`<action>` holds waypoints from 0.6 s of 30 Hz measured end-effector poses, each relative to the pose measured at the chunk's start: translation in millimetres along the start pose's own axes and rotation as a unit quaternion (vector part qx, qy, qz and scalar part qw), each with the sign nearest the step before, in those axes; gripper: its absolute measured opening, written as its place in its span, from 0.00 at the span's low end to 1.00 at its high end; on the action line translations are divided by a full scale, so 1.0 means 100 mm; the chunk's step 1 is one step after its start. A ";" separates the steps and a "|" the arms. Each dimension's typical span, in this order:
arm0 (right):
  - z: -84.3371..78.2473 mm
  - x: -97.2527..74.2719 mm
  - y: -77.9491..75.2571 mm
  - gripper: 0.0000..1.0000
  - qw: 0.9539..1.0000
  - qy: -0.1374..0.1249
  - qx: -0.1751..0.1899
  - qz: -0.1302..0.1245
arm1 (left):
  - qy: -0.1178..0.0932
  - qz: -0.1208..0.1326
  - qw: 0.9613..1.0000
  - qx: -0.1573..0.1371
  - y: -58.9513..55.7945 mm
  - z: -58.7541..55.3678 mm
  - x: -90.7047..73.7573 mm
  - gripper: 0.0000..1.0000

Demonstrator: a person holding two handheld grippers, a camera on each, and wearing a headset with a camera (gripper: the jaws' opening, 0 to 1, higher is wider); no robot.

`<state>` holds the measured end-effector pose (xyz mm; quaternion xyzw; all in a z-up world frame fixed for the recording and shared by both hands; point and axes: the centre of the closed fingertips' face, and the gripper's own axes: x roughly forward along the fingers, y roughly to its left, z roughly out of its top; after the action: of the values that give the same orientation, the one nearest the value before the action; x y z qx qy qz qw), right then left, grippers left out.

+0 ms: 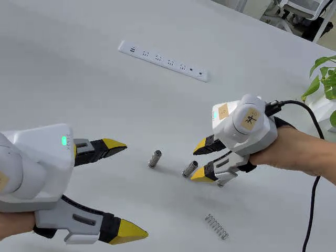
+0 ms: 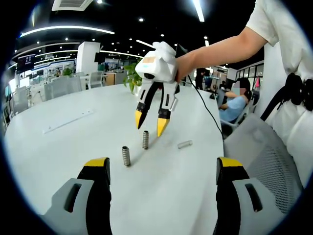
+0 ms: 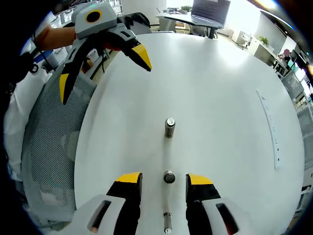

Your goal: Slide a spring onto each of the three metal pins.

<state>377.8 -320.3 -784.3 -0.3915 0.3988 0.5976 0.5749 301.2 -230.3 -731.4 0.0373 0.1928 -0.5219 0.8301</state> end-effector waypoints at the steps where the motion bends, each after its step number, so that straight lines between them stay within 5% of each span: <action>1: 0.01 -0.03 0.00 0.34 1.000 -0.005 0.003 -0.004 | 0.001 0.000 1.000 0.001 0.00 0.01 -0.01 0.88; 18: 0.02 -0.53 0.18 0.57 0.994 -0.085 0.028 -0.065 | 0.020 0.001 1.000 0.024 -0.04 0.06 -0.06 0.89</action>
<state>361.7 -338.5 -733.9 -0.3481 0.3384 0.5792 0.6549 297.2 -228.5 -723.0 0.0677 0.1973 -0.5250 0.8251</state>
